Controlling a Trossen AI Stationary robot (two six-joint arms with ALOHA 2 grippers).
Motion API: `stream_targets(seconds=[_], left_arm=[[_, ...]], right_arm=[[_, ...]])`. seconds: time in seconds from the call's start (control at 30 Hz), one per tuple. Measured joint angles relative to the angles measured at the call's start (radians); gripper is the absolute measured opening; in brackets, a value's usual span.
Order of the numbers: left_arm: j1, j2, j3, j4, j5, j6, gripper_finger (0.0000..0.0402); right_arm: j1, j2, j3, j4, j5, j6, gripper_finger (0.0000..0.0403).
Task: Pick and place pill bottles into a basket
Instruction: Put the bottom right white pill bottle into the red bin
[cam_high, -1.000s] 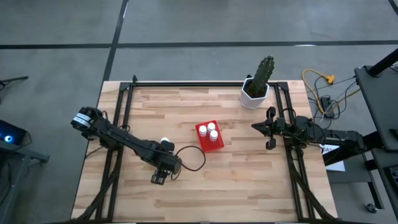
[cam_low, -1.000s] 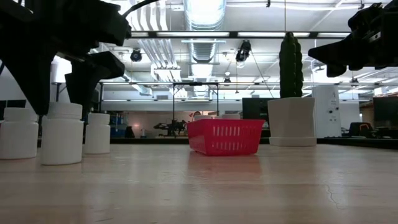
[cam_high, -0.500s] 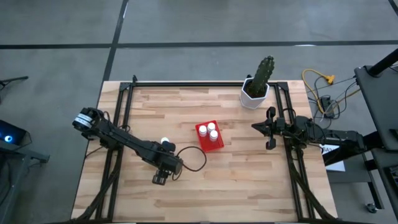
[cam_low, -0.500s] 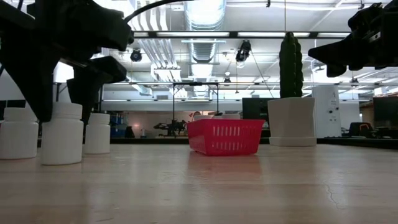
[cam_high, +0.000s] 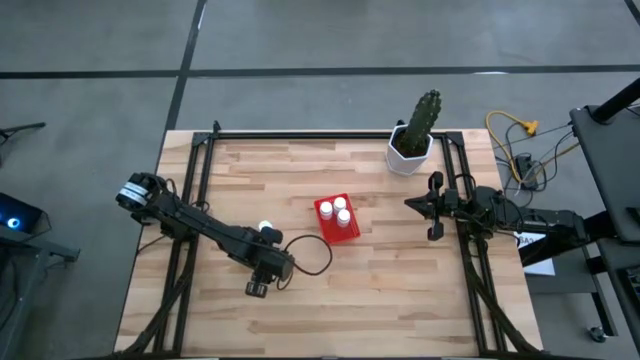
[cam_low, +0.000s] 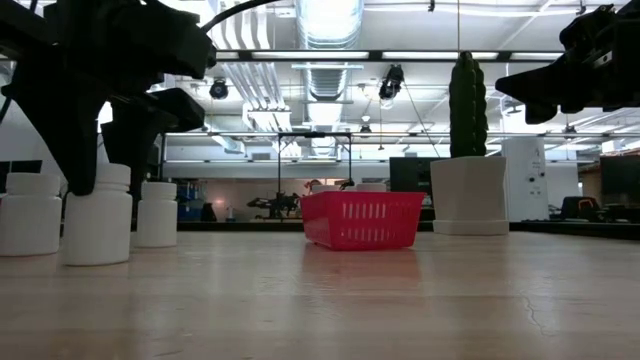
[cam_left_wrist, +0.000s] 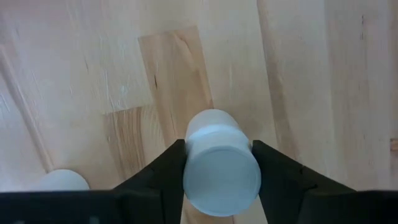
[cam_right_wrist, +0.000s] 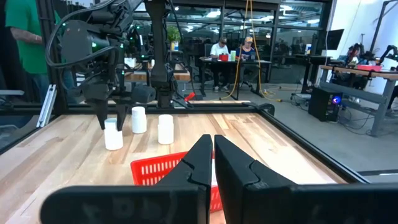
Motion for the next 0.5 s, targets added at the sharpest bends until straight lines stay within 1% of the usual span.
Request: stream_targets(seconds=[0.17,0.27,0.5], left_arm=[[0.0,0.0,0.003,0.004,0.0,-0.005,0.0142],[0.0,0.0,0.008,0.004,0.023,-0.004,0.0142],[0.012,0.0,0.046,0.003,0.037,0.039,0.0142]], right_arm=[[0.0,0.0,0.0,0.0,0.0,0.0,0.0008],[0.0,0.0,0.0,0.0,0.0,0.0,0.0009],[0.0,0.0,0.0,0.0,0.0,0.0,0.0008]])
